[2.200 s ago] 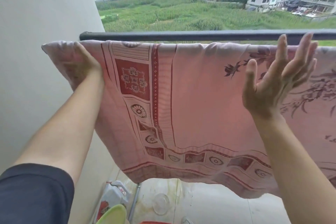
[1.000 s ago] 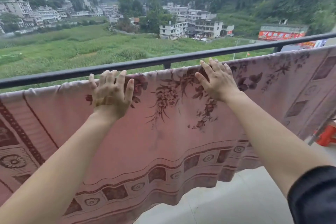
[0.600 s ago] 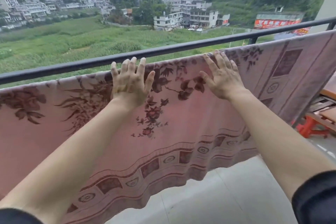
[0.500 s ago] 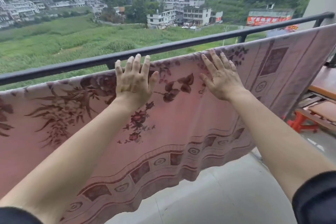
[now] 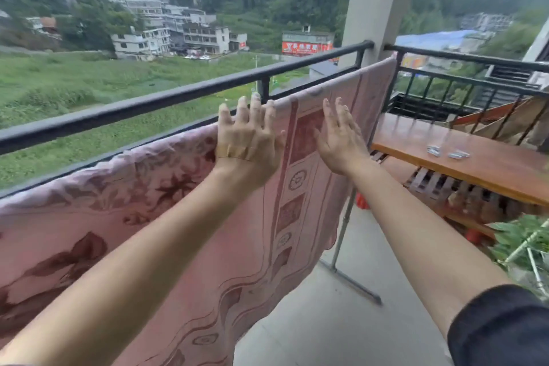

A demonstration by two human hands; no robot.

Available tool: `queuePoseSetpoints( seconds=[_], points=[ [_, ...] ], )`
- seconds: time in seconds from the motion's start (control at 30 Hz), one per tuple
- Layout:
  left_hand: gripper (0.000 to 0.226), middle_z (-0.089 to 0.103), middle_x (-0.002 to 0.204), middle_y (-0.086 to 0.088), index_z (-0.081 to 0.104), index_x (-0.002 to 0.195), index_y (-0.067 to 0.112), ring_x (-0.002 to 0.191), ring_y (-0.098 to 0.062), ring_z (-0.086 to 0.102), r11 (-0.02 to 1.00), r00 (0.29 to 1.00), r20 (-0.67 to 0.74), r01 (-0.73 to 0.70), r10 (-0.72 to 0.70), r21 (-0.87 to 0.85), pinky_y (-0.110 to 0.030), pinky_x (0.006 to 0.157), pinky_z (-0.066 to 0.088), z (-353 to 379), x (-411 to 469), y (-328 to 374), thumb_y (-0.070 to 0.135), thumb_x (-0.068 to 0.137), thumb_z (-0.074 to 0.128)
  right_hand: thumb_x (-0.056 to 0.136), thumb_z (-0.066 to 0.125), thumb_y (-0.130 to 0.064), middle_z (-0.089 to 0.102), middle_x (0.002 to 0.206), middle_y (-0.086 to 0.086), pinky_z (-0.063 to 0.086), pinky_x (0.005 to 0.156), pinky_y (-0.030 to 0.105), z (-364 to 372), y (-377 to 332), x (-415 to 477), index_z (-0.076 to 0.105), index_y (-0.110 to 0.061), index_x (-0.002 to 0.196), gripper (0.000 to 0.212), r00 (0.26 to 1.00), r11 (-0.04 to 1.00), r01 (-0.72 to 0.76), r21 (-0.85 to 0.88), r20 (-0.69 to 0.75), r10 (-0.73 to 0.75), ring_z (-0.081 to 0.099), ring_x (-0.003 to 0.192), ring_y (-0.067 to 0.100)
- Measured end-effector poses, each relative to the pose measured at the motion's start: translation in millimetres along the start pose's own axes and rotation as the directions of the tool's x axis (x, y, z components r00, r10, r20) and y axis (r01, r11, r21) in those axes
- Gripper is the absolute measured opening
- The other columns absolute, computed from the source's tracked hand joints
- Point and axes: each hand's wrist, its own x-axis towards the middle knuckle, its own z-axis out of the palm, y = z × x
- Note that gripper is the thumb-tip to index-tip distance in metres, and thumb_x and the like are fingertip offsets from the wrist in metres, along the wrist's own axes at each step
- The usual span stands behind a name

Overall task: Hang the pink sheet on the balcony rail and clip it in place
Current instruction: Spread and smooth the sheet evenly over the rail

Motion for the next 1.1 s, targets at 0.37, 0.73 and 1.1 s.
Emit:
queuePoseSetpoints(
  seconds=[0.37, 0.73, 1.1],
  points=[
    [0.067, 0.008, 0.162, -0.019, 0.017, 0.156, 0.019, 0.15, -0.035, 0.004, 0.921, 0.93, 0.036, -0.357, 0.367, -0.158, -0.062, 0.114, -0.015, 146, 217, 203, 0.047, 0.097, 0.035, 0.102, 0.026, -0.058, -0.009, 0.167, 0.007, 0.005, 0.123, 0.043, -16, 257, 16, -0.001, -0.023, 0.16, 0.073, 0.915, 0.89, -0.401, -0.216, -0.043, 0.402, -0.003, 0.154, 0.025],
    [0.066, 0.023, 0.16, -0.015, 0.029, 0.152, 0.021, 0.147, -0.031, 0.023, 0.88, 0.876, 0.179, -0.394, 0.447, -0.267, -0.058, 0.116, 0.015, 293, 339, 429, 0.054, 0.097, 0.015, 0.101, 0.026, -0.058, -0.008, 0.167, 0.008, 0.007, 0.124, 0.044, 4, 527, 56, -0.001, -0.023, 0.16, 0.073, 0.813, 0.792, -0.574, -0.209, -0.029, 0.581, -0.001, 0.154, 0.027],
    [0.067, 0.011, 0.164, -0.007, 0.019, 0.154, 0.024, 0.15, -0.025, 0.01, 0.876, 0.864, 0.34, -0.206, 0.372, -0.435, -0.05, 0.119, 0.008, 379, 428, 579, 0.058, 0.097, 0.023, 0.101, 0.035, -0.05, -0.009, 0.167, 0.007, 0.012, 0.122, 0.043, 17, 709, 130, -0.001, -0.021, 0.16, 0.074, 0.745, 0.755, -0.639, -0.148, 0.126, 0.655, 0.001, 0.154, 0.025]
  ],
)
